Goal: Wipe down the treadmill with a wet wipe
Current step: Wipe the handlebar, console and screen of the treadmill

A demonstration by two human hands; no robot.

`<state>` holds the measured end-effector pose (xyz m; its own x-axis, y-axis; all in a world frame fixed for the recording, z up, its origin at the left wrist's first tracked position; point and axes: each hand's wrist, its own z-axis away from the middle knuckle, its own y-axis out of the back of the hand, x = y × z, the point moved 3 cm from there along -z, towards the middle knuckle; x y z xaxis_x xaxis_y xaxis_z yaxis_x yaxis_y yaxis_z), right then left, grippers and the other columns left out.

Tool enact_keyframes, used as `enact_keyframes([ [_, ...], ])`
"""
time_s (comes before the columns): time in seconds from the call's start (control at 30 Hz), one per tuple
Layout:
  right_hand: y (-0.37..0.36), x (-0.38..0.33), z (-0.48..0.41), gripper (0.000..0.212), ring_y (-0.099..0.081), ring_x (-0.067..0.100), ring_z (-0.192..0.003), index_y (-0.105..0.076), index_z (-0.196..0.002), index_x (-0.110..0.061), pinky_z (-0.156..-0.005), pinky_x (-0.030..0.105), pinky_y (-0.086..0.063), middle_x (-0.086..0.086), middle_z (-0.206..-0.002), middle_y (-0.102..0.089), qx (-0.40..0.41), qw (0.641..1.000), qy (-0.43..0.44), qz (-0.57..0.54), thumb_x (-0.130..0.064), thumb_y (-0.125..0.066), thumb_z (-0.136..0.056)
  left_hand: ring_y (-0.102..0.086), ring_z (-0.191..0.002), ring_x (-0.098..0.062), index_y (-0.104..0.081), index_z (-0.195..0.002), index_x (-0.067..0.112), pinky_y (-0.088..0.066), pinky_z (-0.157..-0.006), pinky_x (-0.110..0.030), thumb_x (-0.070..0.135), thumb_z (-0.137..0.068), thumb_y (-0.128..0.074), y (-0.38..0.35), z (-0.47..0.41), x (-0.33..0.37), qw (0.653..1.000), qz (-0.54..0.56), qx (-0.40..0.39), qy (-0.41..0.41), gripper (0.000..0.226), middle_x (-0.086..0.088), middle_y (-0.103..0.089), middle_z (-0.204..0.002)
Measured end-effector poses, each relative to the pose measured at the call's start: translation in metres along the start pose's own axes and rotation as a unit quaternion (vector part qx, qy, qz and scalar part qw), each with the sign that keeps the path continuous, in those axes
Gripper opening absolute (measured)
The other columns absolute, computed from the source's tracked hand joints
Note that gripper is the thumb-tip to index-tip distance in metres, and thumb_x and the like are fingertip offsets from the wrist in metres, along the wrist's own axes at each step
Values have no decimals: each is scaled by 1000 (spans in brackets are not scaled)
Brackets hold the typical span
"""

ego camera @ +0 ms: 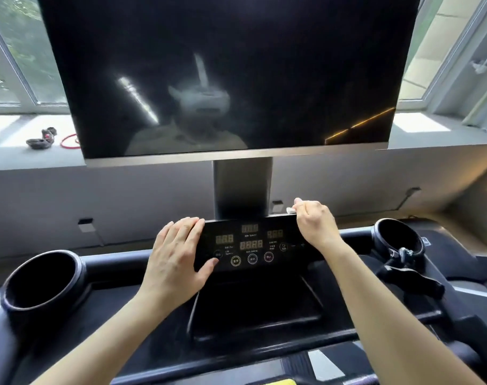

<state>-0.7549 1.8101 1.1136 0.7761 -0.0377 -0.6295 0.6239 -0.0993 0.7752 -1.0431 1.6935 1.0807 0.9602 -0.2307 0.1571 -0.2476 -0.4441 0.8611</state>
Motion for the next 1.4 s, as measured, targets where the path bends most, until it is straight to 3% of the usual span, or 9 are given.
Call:
enact_keyframes([
  [0.2, -52, -64, 35, 63, -63, 34, -104, -73, -100, -9, -95, 41, -45, 12, -102, -70, -7, 954, 138, 264, -48, -23, -106, -46, -142, -27, -52, -147, 6, -36, -118, -48, 52, -80, -75, 0, 8, -17, 999, 15, 14, 25, 84, -9, -53, -149],
  [0.33, -77, -93, 57, 62, -61, 23, -106, -72, -112, -17, -101, 35, -44, 1, -109, -70, -29, 945, 269, 184, -45, -20, -99, -45, -142, -23, -49, -150, 9, -36, -118, -43, 54, -82, -75, 1, 11, -27, 1000, 17, -6, 14, 86, -4, -52, -151],
  [0.5, -19, -17, 10, 49, -67, 40, -86, -67, -90, -6, -81, 47, -56, 15, -93, -68, -67, 952, 153, 255, -31, -26, -98, -44, -142, -19, -48, -151, 11, -39, -117, -37, 49, -82, -77, 3, 11, -29, 997, 67, -8, 20, 84, 0, -51, -150],
  [0.63, 9, -22, -38, 30, -62, 38, -104, -60, -98, -5, -93, 44, -50, 19, -118, -65, -183, 933, 61, 304, -18, -34, -105, -45, -141, -21, -48, -150, 8, -43, -115, -39, 44, -83, -78, -1, 10, -29, 995, 92, 4, 23, 82, -2, -52, -147],
  [0.77, -18, -64, -38, 37, -58, 31, -109, -62, -106, -11, -94, 37, -45, 15, -125, -63, -279, 928, 26, 246, -32, -33, -105, -46, -140, -19, -49, -149, 10, -42, -114, -40, 42, -84, -75, 2, 9, -29, 993, 114, 6, 11, 78, 0, -51, -148],
  [0.97, -41, -92, 22, 25, -61, 35, -97, -56, -84, -11, -78, 37, -45, 9, -96, -64, -146, 947, 111, 262, -23, -40, -100, -47, -140, -14, -46, -151, 11, -34, -119, -30, 47, -89, -61, 4, 29, -39, 980, 174, 37, 93, 74, 1, -50, -151],
  [1.1, -80, -135, 52, 30, -60, 27, -101, -59, -86, -13, -85, 40, -48, 3, -97, -63, -172, 927, 276, 189, -24, -38, -104, -50, -135, -12, -47, -151, 13, -37, -117, -29, 47, -88, -62, 3, 34, -39, 967, 216, 47, 126, 73, 3, -52, -147],
  [1.27, -130, -194, 26, 31, -58, 39, -107, -57, -102, -3, -96, 46, -46, 22, -115, -61, -350, 877, 244, 221, -22, -32, -107, -43, -139, -5, -48, -150, 16, -32, -118, -23, 52, -88, -59, 7, 45, -39, 948, 239, 61, 201, 73, 8, -51, -147],
  [1.4, -161, -214, 18, 59, -67, 30, -97, -79, -81, -9, -105, 43, -47, 5, -95, -78, -494, 848, 128, 146, -40, -31, -94, -37, -133, 9, -49, -147, 20, -23, -114, -8, 50, -86, -60, 12, 49, -40, 942, 249, 64, 215, 69, 20, -47, -140],
])
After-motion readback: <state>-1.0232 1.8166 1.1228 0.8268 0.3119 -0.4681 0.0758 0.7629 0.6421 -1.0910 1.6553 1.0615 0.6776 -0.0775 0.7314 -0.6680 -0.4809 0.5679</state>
